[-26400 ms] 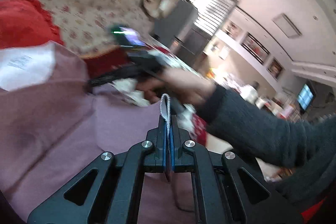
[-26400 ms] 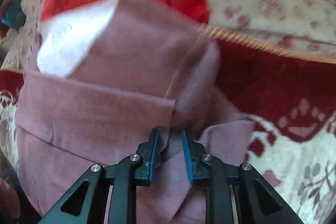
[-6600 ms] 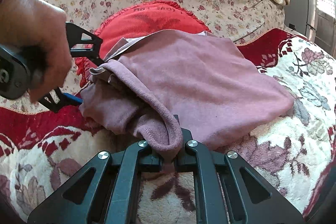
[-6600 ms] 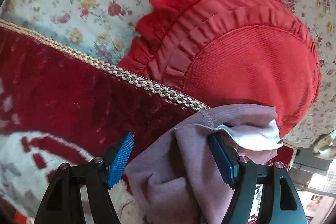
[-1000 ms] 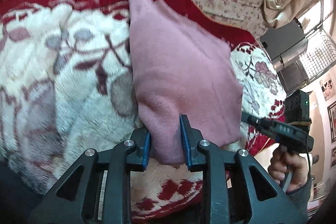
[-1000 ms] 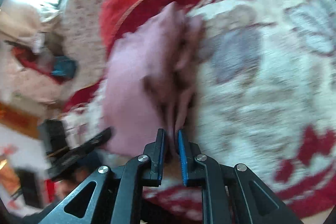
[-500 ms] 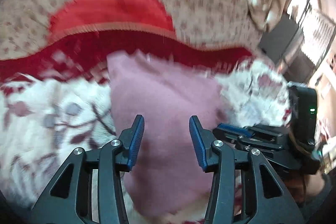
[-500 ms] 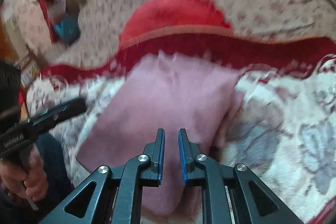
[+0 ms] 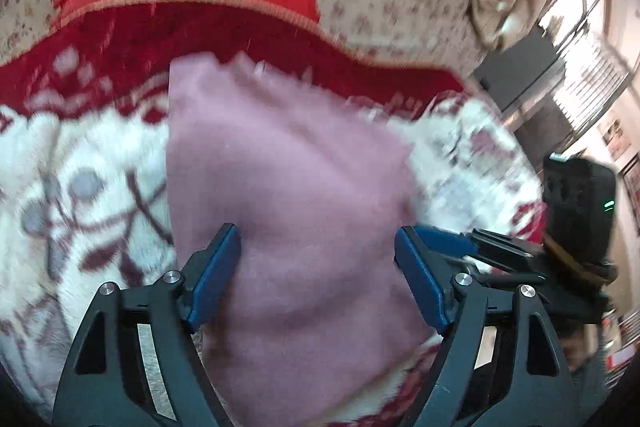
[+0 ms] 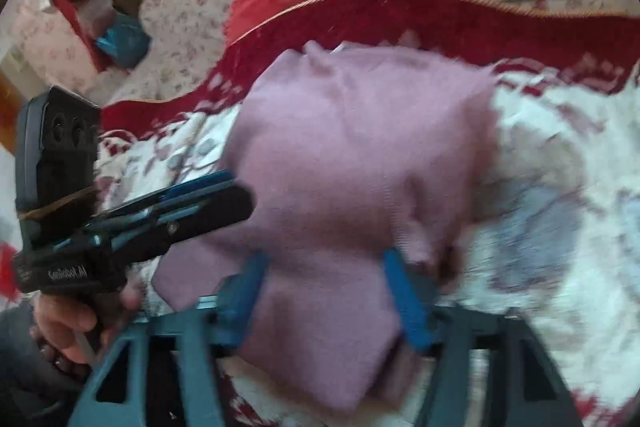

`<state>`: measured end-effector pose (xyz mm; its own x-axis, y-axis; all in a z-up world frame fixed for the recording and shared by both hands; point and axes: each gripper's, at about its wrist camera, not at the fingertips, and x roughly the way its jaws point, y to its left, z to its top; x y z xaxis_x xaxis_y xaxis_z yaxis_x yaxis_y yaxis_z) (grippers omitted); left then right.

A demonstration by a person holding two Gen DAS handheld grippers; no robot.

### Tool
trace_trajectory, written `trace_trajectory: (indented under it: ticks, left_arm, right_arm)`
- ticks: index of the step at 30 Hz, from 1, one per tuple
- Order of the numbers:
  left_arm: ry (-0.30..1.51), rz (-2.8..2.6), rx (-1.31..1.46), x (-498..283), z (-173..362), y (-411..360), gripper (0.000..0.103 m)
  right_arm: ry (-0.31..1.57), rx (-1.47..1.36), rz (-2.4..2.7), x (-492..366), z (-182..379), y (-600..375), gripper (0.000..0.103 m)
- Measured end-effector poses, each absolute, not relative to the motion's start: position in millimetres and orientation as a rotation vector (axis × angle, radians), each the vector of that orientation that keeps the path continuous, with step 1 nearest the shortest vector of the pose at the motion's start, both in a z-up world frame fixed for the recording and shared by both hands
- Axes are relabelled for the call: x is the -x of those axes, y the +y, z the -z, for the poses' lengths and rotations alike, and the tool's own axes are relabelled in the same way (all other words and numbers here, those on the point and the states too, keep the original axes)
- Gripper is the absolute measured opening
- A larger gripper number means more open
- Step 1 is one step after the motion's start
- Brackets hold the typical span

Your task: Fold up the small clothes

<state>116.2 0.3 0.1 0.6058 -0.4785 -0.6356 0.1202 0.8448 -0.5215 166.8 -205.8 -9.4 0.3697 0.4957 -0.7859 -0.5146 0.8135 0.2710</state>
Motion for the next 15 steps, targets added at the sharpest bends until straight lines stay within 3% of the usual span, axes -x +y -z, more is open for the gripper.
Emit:
trace_trajectory:
  ticks: [3, 5, 6, 8, 12, 15]
  left_arm:
    - [0.740, 0.344, 0.423, -135, -34, 12, 0.080]
    - [0.755, 0.322, 0.358, -167, -38, 12, 0.080]
    - [0.788, 0.319, 0.337, -181, -32, 10, 0.080]
    - [0.849, 0.295, 0.317, -208, -9, 9, 0.062]
    - [0.966, 0.207, 0.311, -231, 40, 12, 0.060]
    - [0.973, 0.202, 0.308, -234, 43, 10, 0.064]
  right_arm:
    - [0.877, 0.123, -0.575, -178, -13, -208, 0.042]
    - [0.847, 0.141, -0.571, -195, -18, -205, 0.041]
    - [0.842, 0.140, -0.541, -209, -17, -201, 0.033]
    - [0.876, 0.131, -0.519, -232, -7, -198, 0.028]
    - [0.983, 0.166, -0.480, -264, 34, -194, 0.024]
    - [0.976, 0.131, -0.499, -270, 42, -200, 0.025]
